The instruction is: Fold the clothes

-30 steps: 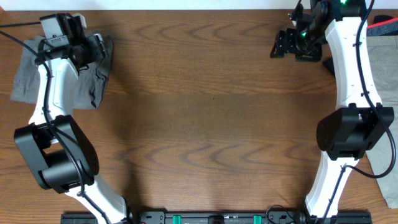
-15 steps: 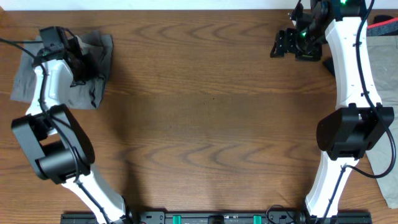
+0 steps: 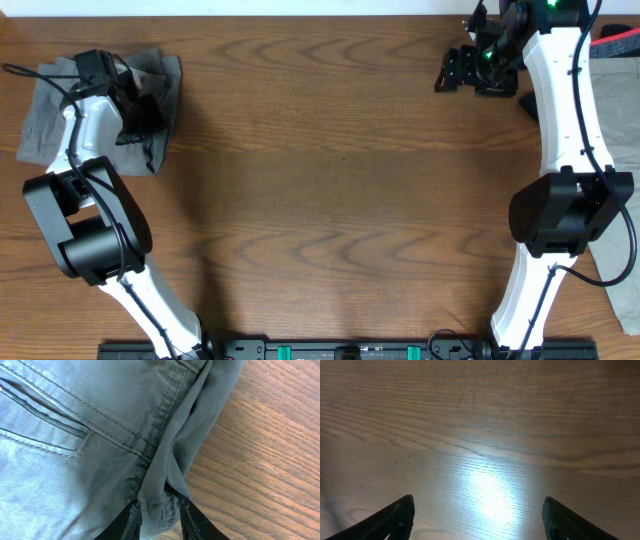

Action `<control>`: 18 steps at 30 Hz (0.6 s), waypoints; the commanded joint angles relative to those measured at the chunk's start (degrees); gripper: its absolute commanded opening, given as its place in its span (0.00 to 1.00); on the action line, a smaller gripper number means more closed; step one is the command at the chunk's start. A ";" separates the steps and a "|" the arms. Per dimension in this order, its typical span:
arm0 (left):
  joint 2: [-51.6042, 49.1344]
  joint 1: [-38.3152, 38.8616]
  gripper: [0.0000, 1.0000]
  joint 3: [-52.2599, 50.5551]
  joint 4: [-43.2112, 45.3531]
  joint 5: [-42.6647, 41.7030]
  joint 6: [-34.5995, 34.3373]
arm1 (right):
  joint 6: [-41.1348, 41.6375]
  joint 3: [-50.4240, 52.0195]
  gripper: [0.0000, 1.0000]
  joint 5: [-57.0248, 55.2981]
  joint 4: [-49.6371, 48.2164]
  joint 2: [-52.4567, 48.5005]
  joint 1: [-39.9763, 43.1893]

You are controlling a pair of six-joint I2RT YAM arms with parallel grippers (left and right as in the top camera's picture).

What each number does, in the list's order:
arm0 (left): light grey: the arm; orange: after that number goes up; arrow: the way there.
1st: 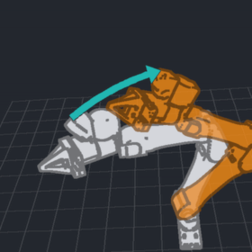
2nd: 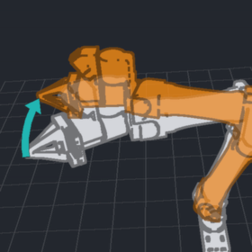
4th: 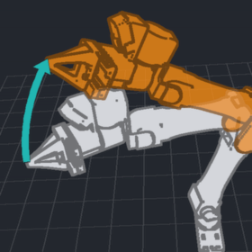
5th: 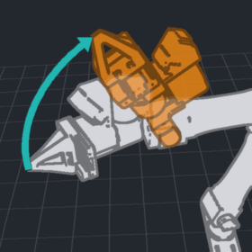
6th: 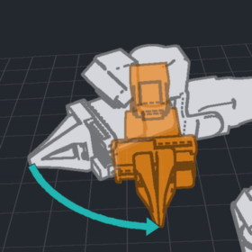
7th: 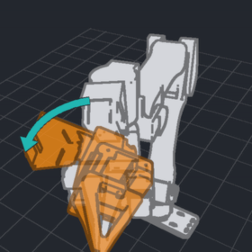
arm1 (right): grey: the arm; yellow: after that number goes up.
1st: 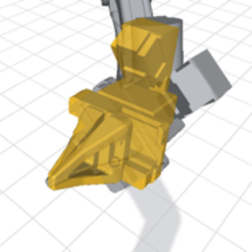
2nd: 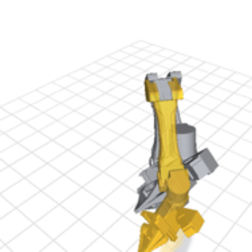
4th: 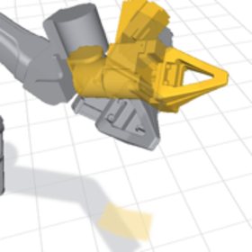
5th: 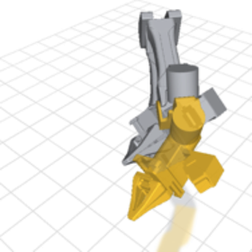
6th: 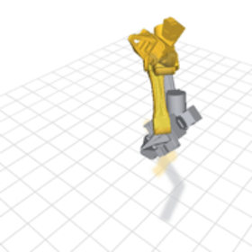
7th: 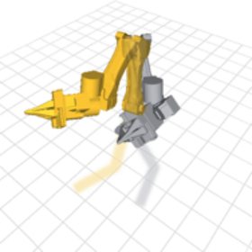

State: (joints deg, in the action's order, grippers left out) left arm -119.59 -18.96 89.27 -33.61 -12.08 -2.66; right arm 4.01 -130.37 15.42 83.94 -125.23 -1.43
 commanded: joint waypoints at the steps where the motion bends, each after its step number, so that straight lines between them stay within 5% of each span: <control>1: -1.20 0.09 0.29 -0.68 0.68 -2.29 -0.63 | -0.92 -0.66 0.79 -0.17 -0.44 0.17 -0.52; 6: -2.60 0.17 0.29 -0.72 0.90 -2.27 -0.63 | -0.92 -0.66 0.79 -0.17 -0.17 0.17 -0.52; 14: -4.61 0.92 0.07 -0.72 0.63 -3.21 -0.61 | -0.92 -0.66 0.79 -0.17 -0.17 0.17 -0.52; 18: -4.26 2.38 0.07 -0.68 0.70 -3.32 -0.61 | -0.92 -0.66 0.79 -0.17 -0.17 0.17 -0.52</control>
State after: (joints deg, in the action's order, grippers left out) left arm -123.61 -17.85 89.21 -32.77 -14.44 -3.16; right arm 4.01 -130.37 15.42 83.72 -125.23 -1.43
